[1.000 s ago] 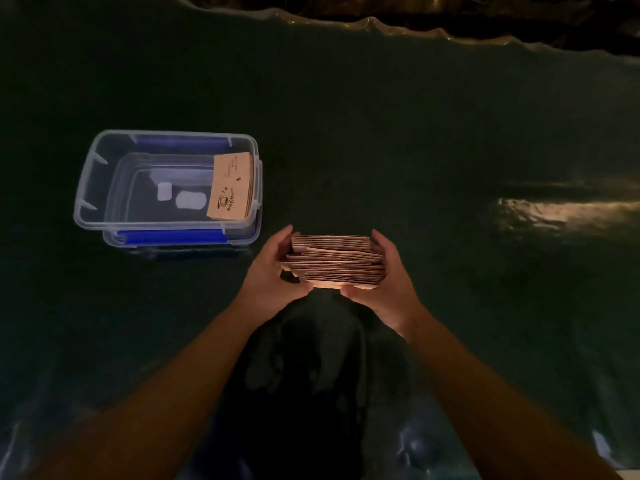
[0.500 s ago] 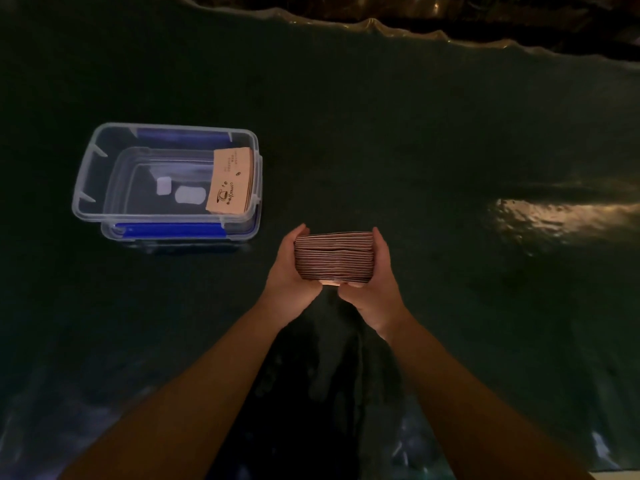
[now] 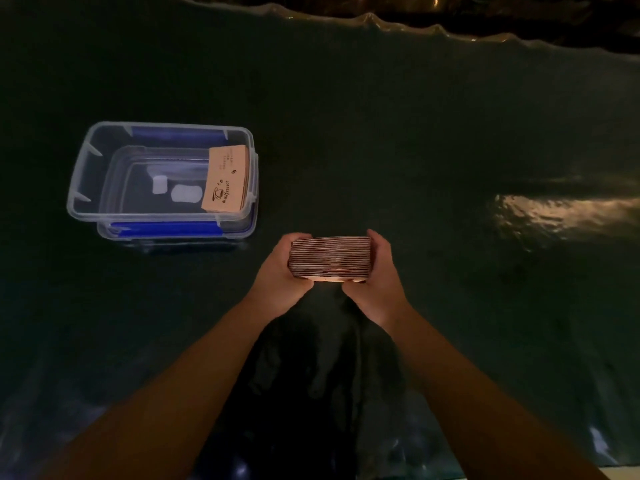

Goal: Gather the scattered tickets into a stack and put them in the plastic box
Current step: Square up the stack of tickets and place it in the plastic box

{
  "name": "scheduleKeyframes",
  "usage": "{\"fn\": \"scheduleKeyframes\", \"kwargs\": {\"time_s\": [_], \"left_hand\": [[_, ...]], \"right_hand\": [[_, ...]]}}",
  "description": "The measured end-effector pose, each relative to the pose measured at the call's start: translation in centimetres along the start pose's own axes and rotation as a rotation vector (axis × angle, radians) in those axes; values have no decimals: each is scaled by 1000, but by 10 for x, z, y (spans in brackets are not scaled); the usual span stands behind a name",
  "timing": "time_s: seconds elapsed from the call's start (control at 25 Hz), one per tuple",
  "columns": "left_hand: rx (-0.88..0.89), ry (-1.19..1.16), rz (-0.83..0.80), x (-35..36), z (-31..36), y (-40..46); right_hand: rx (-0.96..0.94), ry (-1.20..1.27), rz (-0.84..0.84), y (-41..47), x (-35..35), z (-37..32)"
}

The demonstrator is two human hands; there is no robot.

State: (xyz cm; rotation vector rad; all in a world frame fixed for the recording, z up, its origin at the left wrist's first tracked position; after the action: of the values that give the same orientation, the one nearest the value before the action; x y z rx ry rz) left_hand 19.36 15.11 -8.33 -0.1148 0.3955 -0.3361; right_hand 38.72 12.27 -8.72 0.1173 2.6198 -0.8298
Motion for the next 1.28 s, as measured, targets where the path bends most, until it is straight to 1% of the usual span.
{"fn": "scheduleKeyframes", "kwargs": {"time_s": [0.08,0.12,0.16,0.2,0.28,0.36,0.44,0.52,0.68,0.88,0.96,1.16,1.28], "left_hand": [[16,12,-49,-4,6,-1],[35,12,-65,-8,11,-2],[57,8,-72,-12,17,-2],[83,5,-68,-17,24,-3],[139,-8,-49,-28,39,-6],[168,-58,-44,-34,51,-13],[139,-117,-49,-30,52,-21],[97,-145,-57,-22,45,-28],[10,-180,-68,-9,29,-29],[4,-172,-49,-16,19,-18],[34,-184,-65,-24,20,-18],[63,-183,-97,-49,20,-32],[49,-181,-126,-68,18,-42]], "right_hand": [[-45,-240,-13,0,-2,-16],[-99,-369,-14,-2,-2,-26],[-156,-454,-19,-4,0,-35],[-204,-483,-33,-7,3,-43],[-246,-412,-82,-16,11,-54],[-176,-235,-160,-22,22,-53],[-98,-99,-221,-24,37,-47],[-58,-40,-252,-25,50,-39],[-4,-16,-255,-22,57,-31],[8,2,-296,-17,58,-40],[3,11,-350,-13,58,-44],[72,35,-475,-22,61,-48],[48,24,-529,-32,71,-63]]}}
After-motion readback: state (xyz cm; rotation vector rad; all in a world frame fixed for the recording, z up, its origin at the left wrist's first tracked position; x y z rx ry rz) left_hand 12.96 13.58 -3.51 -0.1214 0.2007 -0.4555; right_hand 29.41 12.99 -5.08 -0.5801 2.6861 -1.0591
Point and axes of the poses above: each hand's wrist, its own y-axis towards the middle knuckle, its own x-axis out of the palm, z = x × y, the point moved 8 cm from there along y, towards the middle knuckle, and after that the axes turned 13 degrees about x, right-handed, at the moved point
